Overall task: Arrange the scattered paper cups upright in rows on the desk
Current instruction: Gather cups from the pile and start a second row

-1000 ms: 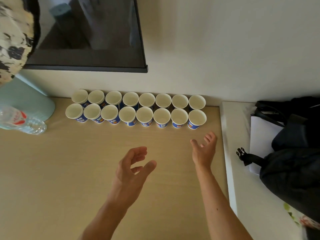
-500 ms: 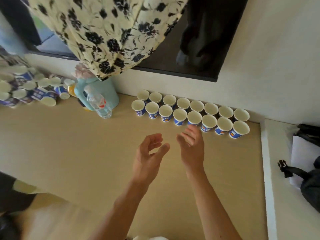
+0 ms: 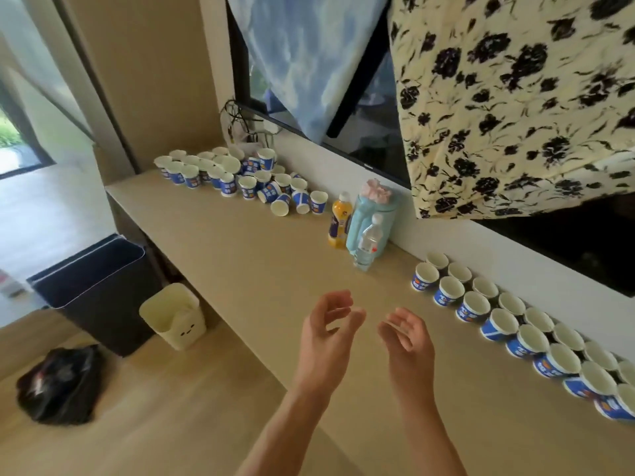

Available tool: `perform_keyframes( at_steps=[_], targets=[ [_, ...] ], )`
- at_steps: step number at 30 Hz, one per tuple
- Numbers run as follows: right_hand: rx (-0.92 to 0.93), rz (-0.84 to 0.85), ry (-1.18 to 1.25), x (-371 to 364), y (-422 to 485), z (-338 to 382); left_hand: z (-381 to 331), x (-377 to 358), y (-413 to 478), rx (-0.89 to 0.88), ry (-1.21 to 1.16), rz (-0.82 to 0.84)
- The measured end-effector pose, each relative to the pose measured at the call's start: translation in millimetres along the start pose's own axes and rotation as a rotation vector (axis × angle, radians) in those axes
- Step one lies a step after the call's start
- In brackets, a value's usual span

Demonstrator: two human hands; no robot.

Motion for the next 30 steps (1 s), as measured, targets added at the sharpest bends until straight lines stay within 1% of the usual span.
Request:
perform_keyframes(
  at_steps=[5, 10, 14, 19, 24, 28, 30],
  targets=[
    [0.0, 0.008, -0.001, -64.7, -15.1, 10.2, -16.4, 77.2, 3.2, -0.028, -0.015, -0.054],
    [-0.017, 0.044, -0.026, -113.9, -11.8, 6.6, -22.2, 130.4, 11.8, -0.021, -0.023, -0.106],
    [-0.025, 0.055, -0.01, -157.1, 6.9, 0.7, -26.6, 164.8, 36.0, -0.009, -0.023, -0.144],
    [-0.038, 0.073, 0.046, -212.9, 41.9, -15.8, -40.4, 191.6, 83.0, 0.001, 0.047, -0.155],
    [-0.056, 0.079, 0.078, -269.8, 99.1, -34.7, -73.9, 207.0, 150.8, 0.007, 0.167, -0.141],
    [-0.081, 0.103, 0.107, -313.9, 135.6, -43.9, -105.4, 216.0, 199.0, -0.016, 0.198, -0.137],
    [-0.096, 0.094, 0.109, -326.0, 151.6, -45.7, -112.1, 215.1, 225.3, 0.005, 0.207, -0.114]
  ],
)
Point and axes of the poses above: each hand's wrist, its own y-axis towards the middle knuckle, its own x-axis out of the back of the hand, z = x × y, the point moved 10 cm from there along y, towards the middle knuckle, and after that the axes turned 13 degrees about x, right-handed, at the moved point
